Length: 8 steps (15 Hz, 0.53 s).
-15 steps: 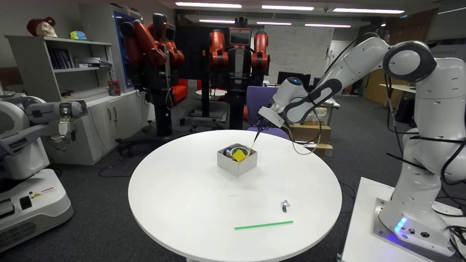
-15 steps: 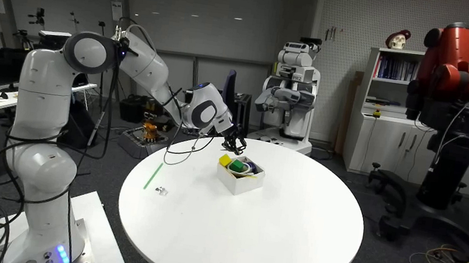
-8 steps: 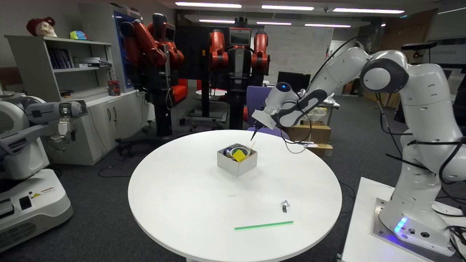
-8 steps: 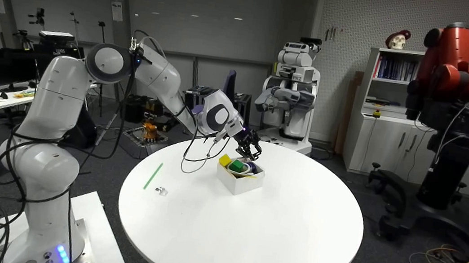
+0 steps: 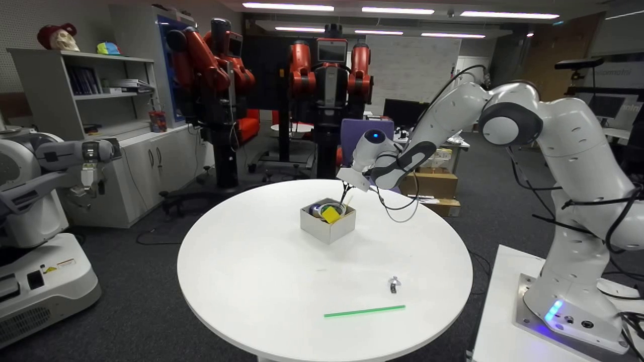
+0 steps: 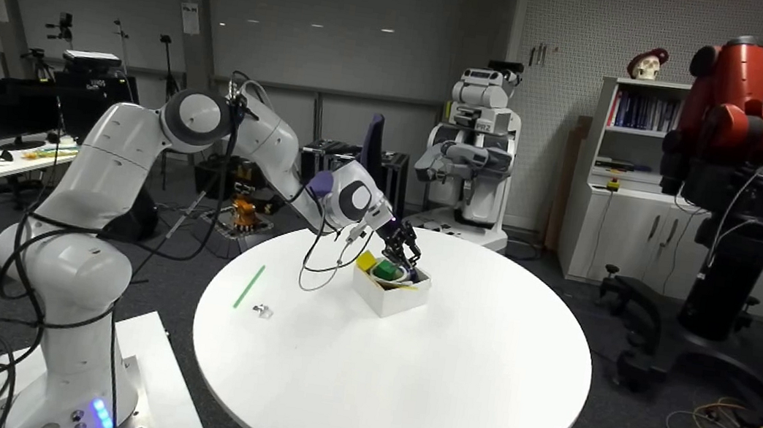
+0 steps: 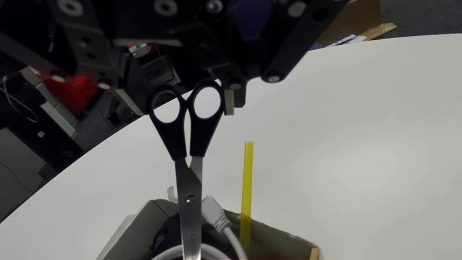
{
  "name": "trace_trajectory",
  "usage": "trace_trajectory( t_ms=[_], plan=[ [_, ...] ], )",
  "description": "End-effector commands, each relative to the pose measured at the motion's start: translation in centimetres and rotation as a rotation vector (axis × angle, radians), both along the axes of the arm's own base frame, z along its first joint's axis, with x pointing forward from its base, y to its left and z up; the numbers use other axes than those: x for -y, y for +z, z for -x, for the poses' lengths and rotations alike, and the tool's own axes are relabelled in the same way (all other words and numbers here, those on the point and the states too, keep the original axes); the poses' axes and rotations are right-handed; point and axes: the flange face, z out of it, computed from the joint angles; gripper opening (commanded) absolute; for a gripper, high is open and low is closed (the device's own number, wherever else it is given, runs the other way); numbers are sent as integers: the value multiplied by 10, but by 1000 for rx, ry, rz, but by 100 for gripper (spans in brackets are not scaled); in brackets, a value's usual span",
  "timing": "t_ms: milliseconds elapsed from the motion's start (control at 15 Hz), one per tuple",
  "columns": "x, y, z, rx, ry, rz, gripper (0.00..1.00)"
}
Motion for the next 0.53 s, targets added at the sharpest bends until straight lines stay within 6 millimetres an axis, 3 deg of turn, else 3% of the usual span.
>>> trace_trajectory(
  t_ms=[0,467],
  plan=[
    [-9,1,-12,1,-2,37,30],
    [-23,-7,-20,-22,32,69,30]
  ],
)
